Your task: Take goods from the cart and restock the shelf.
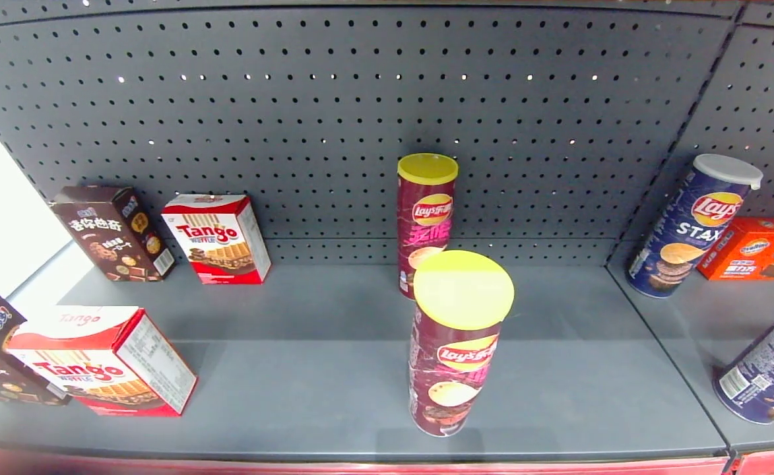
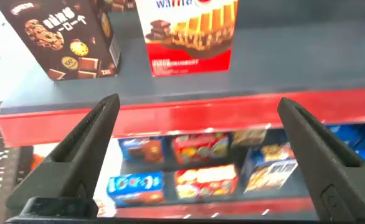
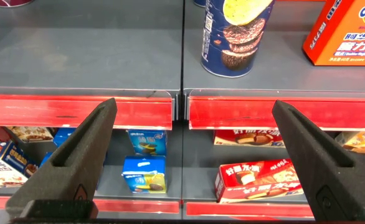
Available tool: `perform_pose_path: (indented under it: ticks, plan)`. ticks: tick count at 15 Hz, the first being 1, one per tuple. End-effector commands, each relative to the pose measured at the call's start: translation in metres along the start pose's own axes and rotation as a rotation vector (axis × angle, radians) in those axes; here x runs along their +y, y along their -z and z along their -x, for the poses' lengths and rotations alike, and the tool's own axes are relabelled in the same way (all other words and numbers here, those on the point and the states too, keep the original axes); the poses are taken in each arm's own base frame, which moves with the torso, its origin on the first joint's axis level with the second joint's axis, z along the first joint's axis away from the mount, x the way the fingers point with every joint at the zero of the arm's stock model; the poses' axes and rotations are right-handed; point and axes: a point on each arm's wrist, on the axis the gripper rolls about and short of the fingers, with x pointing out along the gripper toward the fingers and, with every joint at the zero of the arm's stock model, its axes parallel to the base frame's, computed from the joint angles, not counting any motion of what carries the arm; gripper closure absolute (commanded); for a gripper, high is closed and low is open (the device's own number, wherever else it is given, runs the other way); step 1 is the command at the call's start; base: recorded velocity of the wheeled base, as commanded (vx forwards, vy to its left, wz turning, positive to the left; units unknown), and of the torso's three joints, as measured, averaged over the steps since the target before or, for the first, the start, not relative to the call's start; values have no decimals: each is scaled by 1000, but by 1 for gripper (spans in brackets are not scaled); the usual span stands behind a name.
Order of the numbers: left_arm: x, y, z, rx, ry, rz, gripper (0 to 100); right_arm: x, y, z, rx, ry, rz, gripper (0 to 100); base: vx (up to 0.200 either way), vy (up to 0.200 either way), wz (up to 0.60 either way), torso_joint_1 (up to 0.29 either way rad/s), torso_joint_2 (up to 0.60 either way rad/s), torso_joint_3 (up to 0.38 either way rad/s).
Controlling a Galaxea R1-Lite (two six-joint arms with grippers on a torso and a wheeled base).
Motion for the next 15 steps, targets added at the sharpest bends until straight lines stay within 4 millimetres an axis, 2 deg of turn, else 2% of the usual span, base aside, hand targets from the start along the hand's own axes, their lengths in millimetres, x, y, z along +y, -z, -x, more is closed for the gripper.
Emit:
perform_pose_path:
  ticks: [1,5,6,7,9,10,15]
  plan:
    - [0,1,4,-45,5,11,0,0,0,0,0,0,0,0,0,0,0,0,0,0]
    - [0,1,4,-44,-12,79,0,0,0,0,0,0,0,0,0,0,0,0,0,0]
    - [4,4,4,-17,-161,40,0,0,0,0,1,0,0,0,0,0,0,0,0,0]
    - [5,5,4,0,-229,44,0,0,0,0,0,0,0,0,0,0,0,0,0,0]
    - [3,7,4,18,-139,22,0,0,0,0,1,0,0,0,0,0,0,0,0,0]
    - [0,7,4,18,-16,6,0,0,0,0,1,0,0,0,0,0,0,0,0,0]
    - [0,7,4,19,1,-11,0,0,0,0,1,-5,2,0,0,0,0,0,0,0]
